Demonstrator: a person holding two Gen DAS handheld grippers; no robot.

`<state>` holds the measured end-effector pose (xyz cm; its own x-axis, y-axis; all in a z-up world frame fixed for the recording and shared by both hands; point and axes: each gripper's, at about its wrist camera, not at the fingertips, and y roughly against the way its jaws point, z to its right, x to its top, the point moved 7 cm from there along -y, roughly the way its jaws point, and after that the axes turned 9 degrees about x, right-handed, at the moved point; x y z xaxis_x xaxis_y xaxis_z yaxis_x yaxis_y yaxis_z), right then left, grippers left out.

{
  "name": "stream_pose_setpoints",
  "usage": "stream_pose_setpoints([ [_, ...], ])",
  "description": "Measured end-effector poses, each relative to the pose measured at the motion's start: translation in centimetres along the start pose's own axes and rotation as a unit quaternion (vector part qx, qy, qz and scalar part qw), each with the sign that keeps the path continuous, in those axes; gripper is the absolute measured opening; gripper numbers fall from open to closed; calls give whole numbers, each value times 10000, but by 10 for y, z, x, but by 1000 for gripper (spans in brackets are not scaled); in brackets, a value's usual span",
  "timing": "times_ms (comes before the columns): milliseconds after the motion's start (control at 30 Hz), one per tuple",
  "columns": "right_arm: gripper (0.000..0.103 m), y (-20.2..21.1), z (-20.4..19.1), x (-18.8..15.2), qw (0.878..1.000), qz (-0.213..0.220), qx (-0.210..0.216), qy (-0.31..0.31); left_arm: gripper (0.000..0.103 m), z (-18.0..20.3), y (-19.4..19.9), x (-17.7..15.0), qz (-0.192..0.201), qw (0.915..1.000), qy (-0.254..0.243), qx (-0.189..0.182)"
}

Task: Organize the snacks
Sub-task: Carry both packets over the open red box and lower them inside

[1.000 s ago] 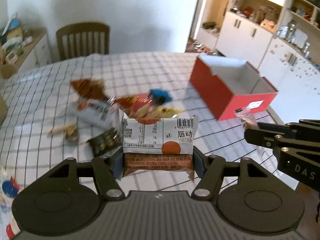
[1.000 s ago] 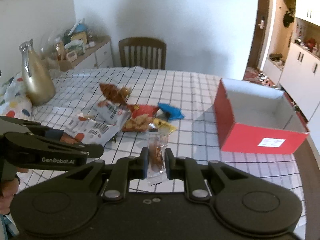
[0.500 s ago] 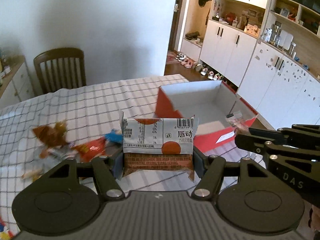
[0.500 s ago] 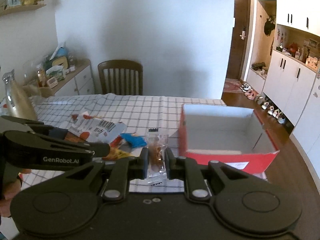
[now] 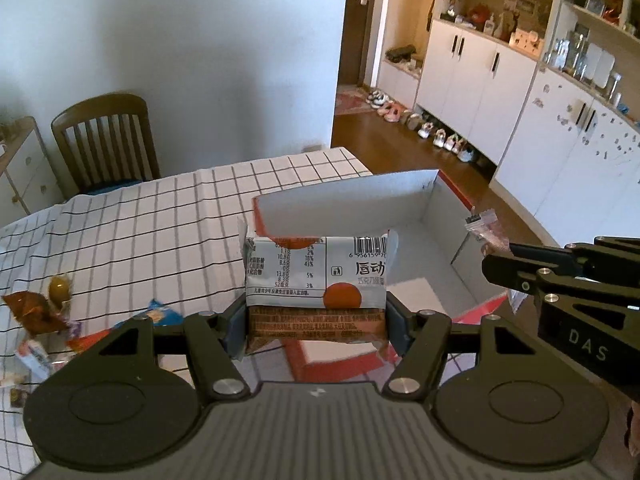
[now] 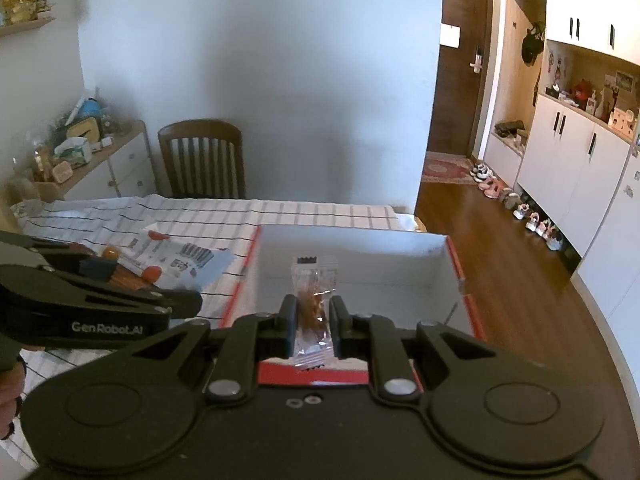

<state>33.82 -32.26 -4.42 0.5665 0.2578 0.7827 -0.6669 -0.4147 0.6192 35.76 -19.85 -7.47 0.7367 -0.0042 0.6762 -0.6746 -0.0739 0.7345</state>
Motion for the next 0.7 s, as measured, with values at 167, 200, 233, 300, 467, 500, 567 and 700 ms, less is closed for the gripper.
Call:
stream_pose_setpoints([
  [167, 15, -21, 32, -2, 9998, -184, 28, -13, 67, 26, -33, 11, -237, 9996, -69, 111],
  [200, 15, -26, 39, -2, 9997, -225, 39, -29, 67, 32, -43, 13, -335, 9993, -100, 110],
  [233, 15, -31, 45, -3, 9996, -273, 30, -47, 67, 35, -51, 15, -395, 9991, -96, 124],
  [300, 15, -41, 58, -6, 9993, -363, 35, -94, 67, 41, -67, 17, -531, 9984, -83, 179],
  [467, 15, -68, 77, -19, 9973, -710, 106, -173, 67, 54, -105, 15, -982, 9948, -151, 204],
  [500, 15, -74, 81, -23, 9966, -793, 100, -191, 67, 57, -112, 13, -1044, 9941, -172, 224],
  [567, 15, -83, 84, -29, 9953, -933, 125, -216, 67, 63, -123, 8, -1211, 9922, -213, 226],
  [700, 15, -97, 86, -38, 9927, -1161, 173, -265, 67, 69, -141, 2, -1489, 9878, -318, 326],
])
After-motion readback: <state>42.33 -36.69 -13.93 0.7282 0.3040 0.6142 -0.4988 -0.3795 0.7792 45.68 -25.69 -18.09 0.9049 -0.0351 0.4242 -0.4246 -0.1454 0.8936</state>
